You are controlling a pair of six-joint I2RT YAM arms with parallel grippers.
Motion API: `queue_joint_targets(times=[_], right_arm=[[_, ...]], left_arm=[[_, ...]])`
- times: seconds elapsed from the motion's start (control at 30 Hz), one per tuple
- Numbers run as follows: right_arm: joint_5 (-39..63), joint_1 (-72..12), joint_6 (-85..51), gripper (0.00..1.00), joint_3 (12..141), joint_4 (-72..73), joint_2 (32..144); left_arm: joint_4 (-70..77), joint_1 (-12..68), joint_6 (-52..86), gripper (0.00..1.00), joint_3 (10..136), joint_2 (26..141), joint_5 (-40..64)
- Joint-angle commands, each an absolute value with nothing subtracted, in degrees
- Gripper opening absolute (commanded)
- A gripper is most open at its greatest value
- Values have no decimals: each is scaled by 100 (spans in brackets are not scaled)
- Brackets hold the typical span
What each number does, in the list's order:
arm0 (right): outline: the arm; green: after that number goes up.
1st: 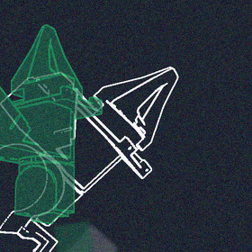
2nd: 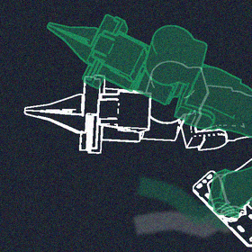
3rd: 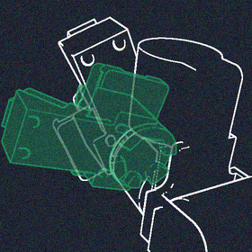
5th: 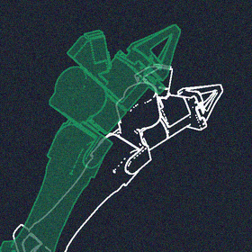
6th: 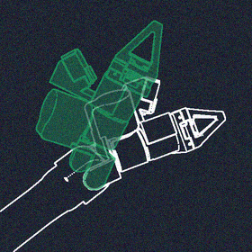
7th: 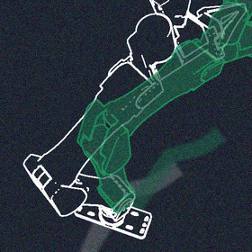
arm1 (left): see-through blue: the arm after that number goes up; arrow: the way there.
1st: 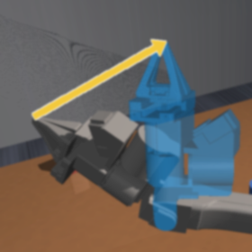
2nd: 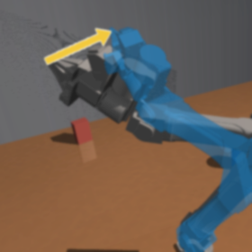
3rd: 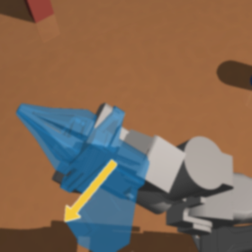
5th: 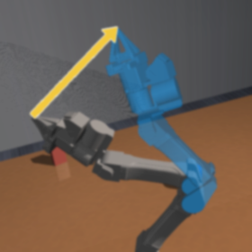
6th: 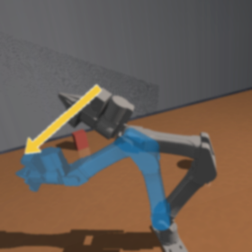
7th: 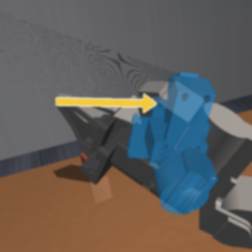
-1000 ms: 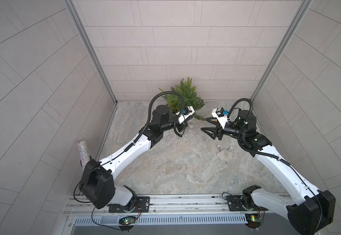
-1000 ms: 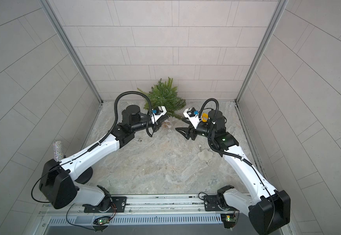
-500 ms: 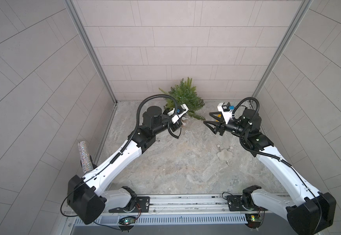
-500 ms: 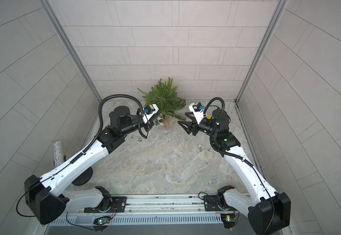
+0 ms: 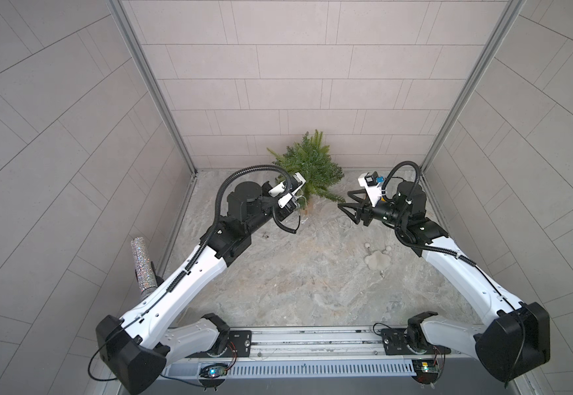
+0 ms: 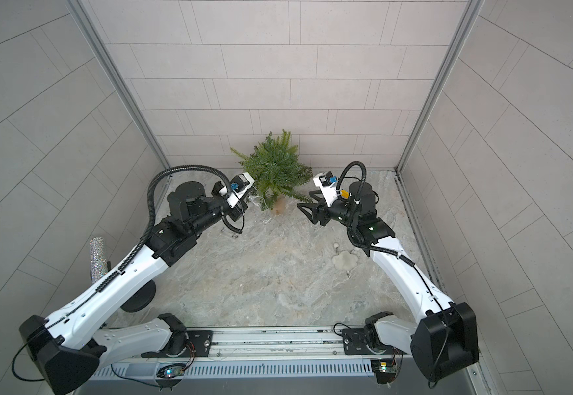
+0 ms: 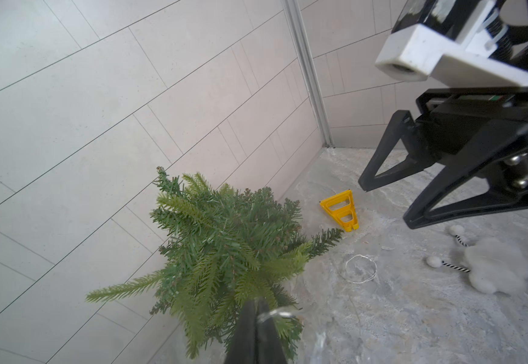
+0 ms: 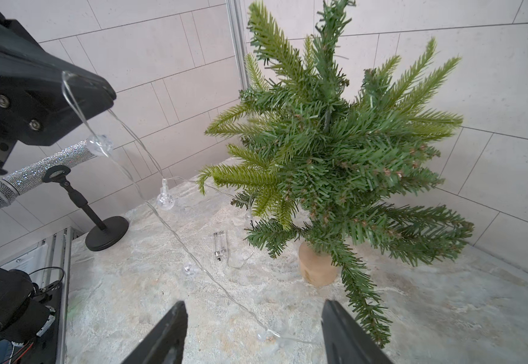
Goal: Remove string lights from the small christmas tree
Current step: Remove the light string from the Christmas tree.
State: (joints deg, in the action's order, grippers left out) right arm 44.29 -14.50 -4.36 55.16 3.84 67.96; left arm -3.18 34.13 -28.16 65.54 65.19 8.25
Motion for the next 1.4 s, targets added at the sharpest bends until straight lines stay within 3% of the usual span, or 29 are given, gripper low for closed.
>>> queue_joint_targets(times=[0.0, 0.57, 1.37], right_arm=[[4426, -1467, -493, 70, 5476, 623, 6827], [4316, -1635, -480, 68, 5396, 807, 6966], [4184, -1635, -253, 68, 5345, 655, 6891]], left_arm=[[-411, 3360, -2943, 0, 6755, 6274, 425], [-521, 3331, -3099, 0, 7423, 6415, 309], [-1136, 2914, -3512, 0, 7561, 6101, -1033]])
